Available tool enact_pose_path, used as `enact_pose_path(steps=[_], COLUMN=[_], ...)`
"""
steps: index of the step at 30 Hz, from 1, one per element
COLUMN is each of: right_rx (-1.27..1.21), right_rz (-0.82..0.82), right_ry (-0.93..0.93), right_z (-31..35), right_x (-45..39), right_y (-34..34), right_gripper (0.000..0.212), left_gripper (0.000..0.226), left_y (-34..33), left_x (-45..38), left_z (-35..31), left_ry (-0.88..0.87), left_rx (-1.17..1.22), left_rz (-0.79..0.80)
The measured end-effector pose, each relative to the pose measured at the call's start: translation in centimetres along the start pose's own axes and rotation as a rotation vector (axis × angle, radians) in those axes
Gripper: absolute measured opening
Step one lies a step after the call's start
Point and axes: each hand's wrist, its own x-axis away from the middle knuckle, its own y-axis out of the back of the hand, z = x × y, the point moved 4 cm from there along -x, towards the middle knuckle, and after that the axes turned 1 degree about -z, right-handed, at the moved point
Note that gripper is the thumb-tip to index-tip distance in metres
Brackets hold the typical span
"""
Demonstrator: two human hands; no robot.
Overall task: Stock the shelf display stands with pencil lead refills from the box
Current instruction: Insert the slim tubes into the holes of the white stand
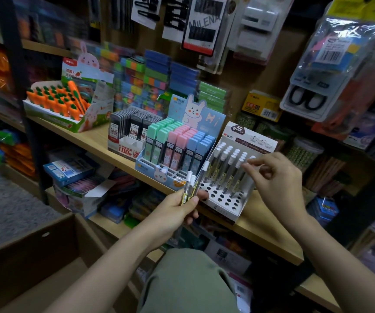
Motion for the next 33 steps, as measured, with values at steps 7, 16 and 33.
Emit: enact_pose_path(steps=[7, 16, 33], right_rx=[-0.319, -0.683, -0.302], right_rz=[0.221, 0.24, 0.104], right_ry=[-0.17, -0.329, -0.163], right_z=[3.8, 5.1, -1.9], right_x=[0.1, 0.3, -1.7], right_y=[-1.0, -0.4, 2.4], right_gripper=[0.037, 0.023, 0.025], left_gripper=[0.032, 0.033, 0.027], left_y=[-1.3, -1.9, -0.4], left_x=[1.1, 1.8, 0.6], left_z=[-3.0, -3.7, -4.8], left_ry=[-0.012, -0.012, 0.014], left_rx=[0.134, 0.158, -0.01], left_rz=[0.275, 0.269, -0.169])
